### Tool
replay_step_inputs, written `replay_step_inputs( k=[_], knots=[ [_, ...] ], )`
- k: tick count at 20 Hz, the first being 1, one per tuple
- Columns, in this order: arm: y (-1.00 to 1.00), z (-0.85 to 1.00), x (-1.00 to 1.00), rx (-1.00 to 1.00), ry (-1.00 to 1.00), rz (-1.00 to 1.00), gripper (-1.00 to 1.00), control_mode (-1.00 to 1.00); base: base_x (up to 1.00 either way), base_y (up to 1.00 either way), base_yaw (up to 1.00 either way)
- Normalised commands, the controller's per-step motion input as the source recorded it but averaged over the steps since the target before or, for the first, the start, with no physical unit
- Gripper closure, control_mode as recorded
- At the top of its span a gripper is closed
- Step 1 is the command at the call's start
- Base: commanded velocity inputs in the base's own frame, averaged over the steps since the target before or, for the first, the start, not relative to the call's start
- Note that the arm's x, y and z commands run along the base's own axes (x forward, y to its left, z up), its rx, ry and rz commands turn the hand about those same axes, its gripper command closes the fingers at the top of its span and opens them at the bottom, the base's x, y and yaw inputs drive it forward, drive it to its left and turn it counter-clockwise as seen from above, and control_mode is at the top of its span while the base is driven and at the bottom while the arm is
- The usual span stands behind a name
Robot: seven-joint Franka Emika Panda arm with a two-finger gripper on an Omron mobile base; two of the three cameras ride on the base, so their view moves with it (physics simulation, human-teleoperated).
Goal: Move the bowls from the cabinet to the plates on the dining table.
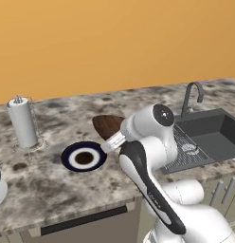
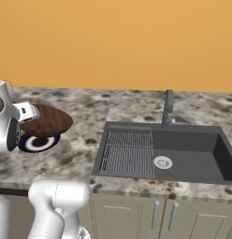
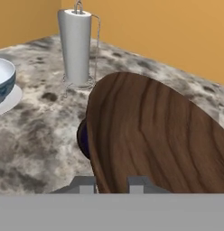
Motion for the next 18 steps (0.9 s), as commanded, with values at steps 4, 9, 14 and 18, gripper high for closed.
replay_step_inputs(
  k=[4,9,14,18],
  knots=[
    [0.40,-0.12,0.22,0.00,0.00,0.00,1.00,-1.00,0.00,0.00,0.00],
    [0.48,-0.01,0.13,0.00,0.00,0.00,1.00,-1.00,0.00,0.00,0.00],
    [0.24,-0.04,0.11,0.00,0.00,0.00,1.00,-1.00,0.00,0.00,0.00],
    [0.09,-0.28,0.15,0.00,0.00,0.00,1.00,-1.00,0.00,0.00,0.00]
  ],
)
